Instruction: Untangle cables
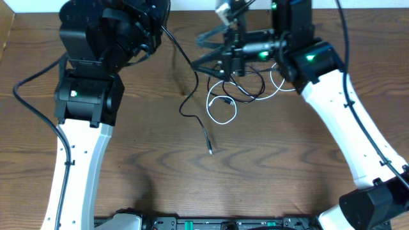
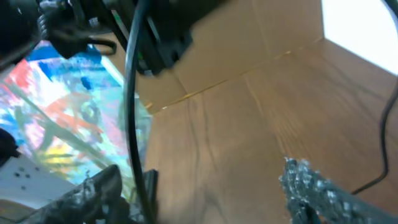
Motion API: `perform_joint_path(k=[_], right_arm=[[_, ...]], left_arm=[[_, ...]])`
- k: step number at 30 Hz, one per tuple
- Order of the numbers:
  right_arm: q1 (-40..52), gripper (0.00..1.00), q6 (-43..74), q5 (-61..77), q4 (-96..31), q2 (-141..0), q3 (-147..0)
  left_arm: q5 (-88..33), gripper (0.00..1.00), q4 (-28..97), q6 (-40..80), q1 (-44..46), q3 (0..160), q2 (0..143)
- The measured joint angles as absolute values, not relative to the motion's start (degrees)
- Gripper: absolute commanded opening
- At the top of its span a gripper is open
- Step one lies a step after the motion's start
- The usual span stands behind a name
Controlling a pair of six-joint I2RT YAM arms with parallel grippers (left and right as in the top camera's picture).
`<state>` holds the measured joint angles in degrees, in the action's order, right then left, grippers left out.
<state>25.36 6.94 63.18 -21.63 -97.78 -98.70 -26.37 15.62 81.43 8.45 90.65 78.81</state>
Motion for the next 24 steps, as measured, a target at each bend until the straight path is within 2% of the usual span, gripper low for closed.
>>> perform_joint_path(k=[4,9,11,12,14,16,19,22,24], right_arm=[[28.1,0.52,8.69,62.15,-19.42,-97.78,-98.69],[29.8,0.22,9.91,61.04,-18.92,-97.78,-98.69],[29.87,0.05,10.15,60.66,-18.87,-97.78,-98.69],[29.87,0.01,10.26,60.53,-18.81,-97.78,-98.69],[29.87,0.01,11.16,59.9,-18.9,-97.78,-98.69],[29.82,0.01,12.05,58.3,-19.09,-97.78,-98.69],[29.56,0.01,13.5,55.42,-19.18,-97.78,-98.69],[28.01,0.01,15.94,51.81,-19.14,-97.78,-98.78],[25.76,0.01,17.72,49.93,-19.31,-97.95,-99.72]], left_arm=[[-26.7,0.08,18.37,82.5,9.19,90.65,78.81],[-26.7,0.07,22.26,82.72,9.23,90.65,78.81],[-26.7,0.08,23.03,82.72,9.23,90.65,78.81],[-26.7,0.11,23.22,82.74,9.23,90.65,78.81],[-26.72,0.17,23.42,82.85,9.23,90.65,78.81],[-26.87,0.33,23.55,82.3,9.23,90.65,78.81],[-26.89,0.47,23.64,80.77,9.23,90.65,78.81],[-26.89,0.56,23.64,75.94,9.23,90.65,78.81],[-26.89,0.56,23.66,71.66,9.23,90.65,78.81]])
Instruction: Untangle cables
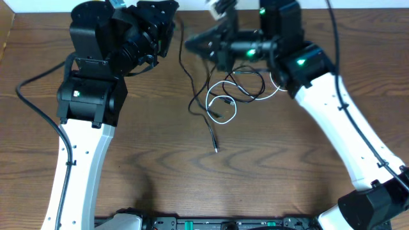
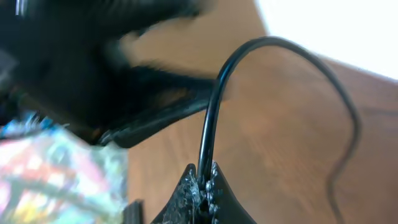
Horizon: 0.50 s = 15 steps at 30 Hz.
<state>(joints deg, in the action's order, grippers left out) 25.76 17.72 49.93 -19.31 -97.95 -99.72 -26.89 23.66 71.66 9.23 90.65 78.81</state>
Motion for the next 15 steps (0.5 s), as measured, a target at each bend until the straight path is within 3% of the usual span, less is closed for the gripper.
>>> perform_joint_path(k=[15], right_arm=[[-4.21,0.01,34.72,48.9,-18.79,-98.1,-122.3]], left_arm=[[-26.87,0.56,33.04,38.24,9.23,90.65,78.81]])
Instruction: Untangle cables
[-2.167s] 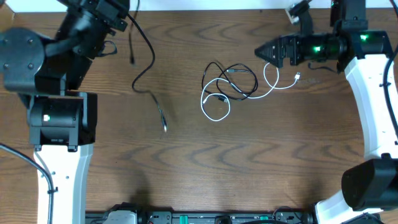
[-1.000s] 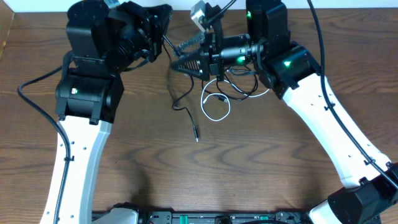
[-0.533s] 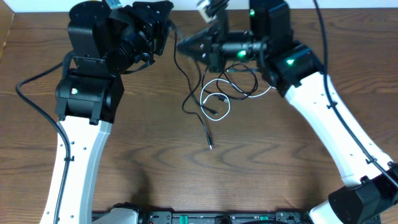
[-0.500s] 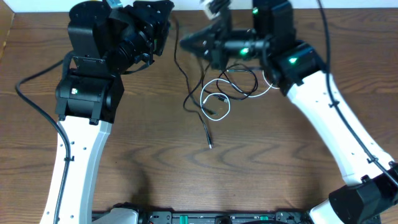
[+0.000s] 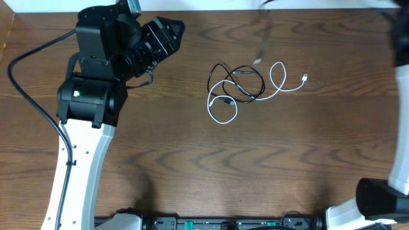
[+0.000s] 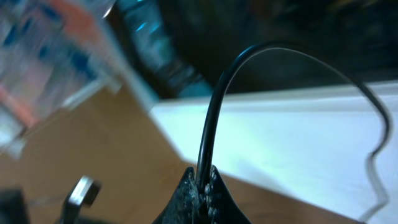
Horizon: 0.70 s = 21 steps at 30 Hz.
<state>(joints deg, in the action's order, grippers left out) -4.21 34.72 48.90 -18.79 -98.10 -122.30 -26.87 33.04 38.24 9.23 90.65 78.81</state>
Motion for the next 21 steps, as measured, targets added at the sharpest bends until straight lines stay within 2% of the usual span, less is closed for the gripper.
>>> perform_joint_path(k=[9,15,21], right_arm=[[-24.95,0.01,35.31,43.4,-29.54,-100.6,-122.56],[-32.56,0.01,33.98,37.56,-27.16,-108.16,-122.56],[-35.31,0.01,33.63,28.29,-21.32,-116.79,-122.52]], left_arm=[[-26.87,0.56,37.15,26.17,9.23,90.65,78.81],[-26.87,0.56,37.26,23.24,9.23,90.65,78.81],[-26.87,0.57,37.23,22.39,9.23,90.65,79.46]])
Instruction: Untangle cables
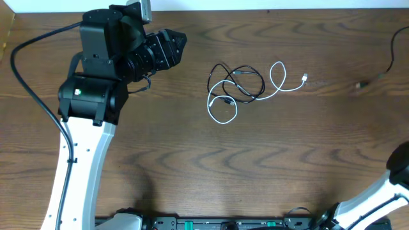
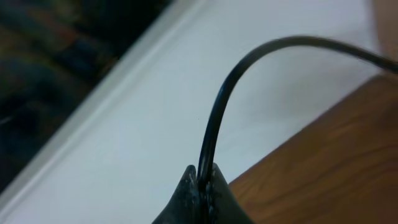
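Observation:
A tangle of a black cable (image 1: 241, 82) and a white cable (image 1: 278, 82) lies in the middle of the table. A separate black cable (image 1: 391, 52) hangs at the right edge, its plug end (image 1: 362, 84) over the wood. My right gripper (image 2: 202, 177) is shut on this cable (image 2: 249, 59), which arcs up and to the right from the fingertips; the gripper itself is outside the overhead view. My left gripper (image 1: 174, 43) points right, at the back left, well apart from the tangle and with nothing visible in it.
The wooden table (image 1: 192, 160) runs under both arms. A white wall or board (image 2: 155, 106) stands behind the table's edge in the right wrist view. The left arm (image 1: 86, 102) rises at the left, the right arm's base (image 1: 390, 191) at the bottom right.
The held black cable has moved from the table's back, right of centre, to the right edge. The right wrist view now faces the white surface and a table corner. The left gripper shifted slightly.
First my right gripper stood open beside a black cable hanging from the left gripper above the tangle. Then it was shut on that cable. Later the cable was free of the left gripper and high at the back, and now it hangs at the right edge.

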Motion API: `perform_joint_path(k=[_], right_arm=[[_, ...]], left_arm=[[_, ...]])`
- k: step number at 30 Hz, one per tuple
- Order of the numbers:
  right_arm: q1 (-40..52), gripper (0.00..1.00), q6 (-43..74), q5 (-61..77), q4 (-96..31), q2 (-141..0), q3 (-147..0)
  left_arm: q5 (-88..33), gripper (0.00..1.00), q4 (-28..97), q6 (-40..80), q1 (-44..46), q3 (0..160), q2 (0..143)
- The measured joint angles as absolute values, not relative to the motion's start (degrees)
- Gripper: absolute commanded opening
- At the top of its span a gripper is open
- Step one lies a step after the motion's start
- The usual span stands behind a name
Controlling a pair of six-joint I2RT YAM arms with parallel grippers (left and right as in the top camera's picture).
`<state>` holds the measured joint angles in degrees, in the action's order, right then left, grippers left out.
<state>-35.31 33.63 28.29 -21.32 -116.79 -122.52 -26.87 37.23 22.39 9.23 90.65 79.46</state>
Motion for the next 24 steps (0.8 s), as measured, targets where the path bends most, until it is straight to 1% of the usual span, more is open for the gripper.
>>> perform_joint_path(k=[6,10,12,13,14,15,20,24], right_arm=[[-35.22,0.01,33.41,15.94,-15.03,-122.85,-122.52],[-35.18,0.01,32.53,8.27,-14.61,-125.08,-122.52],[-35.18,0.38,32.1,6.07,-14.57,-126.39,-122.52],[-35.18,0.63,31.77,5.69,-14.74,-127.04,-122.52],[-35.18,0.86,31.64,5.32,-15.35,-127.96,-122.52],[-35.18,0.99,31.46,5.26,-16.08,-128.97,-122.52],[-34.87,0.99,30.87,7.09,-22.57,-133.27,-122.45],[-34.11,0.99,30.79,9.72,-27.31,-133.58,-122.39]], left_arm=[[-26.94,0.58,37.3,22.37,9.23,90.65,80.82],[-27.07,0.58,37.54,22.22,9.47,90.65,81.43],[-27.07,0.58,37.54,22.2,9.72,90.65,81.6],[-27.07,0.58,37.5,22.15,9.91,90.65,81.67],[-27.07,0.58,37.5,22.02,10.15,90.65,81.73],[-27.07,0.59,37.5,22.0,10.37,90.65,81.8],[-27.07,0.58,37.5,21.76,11.57,90.65,82.35],[-27.07,0.58,37.52,21.39,12.21,90.65,82.81]])
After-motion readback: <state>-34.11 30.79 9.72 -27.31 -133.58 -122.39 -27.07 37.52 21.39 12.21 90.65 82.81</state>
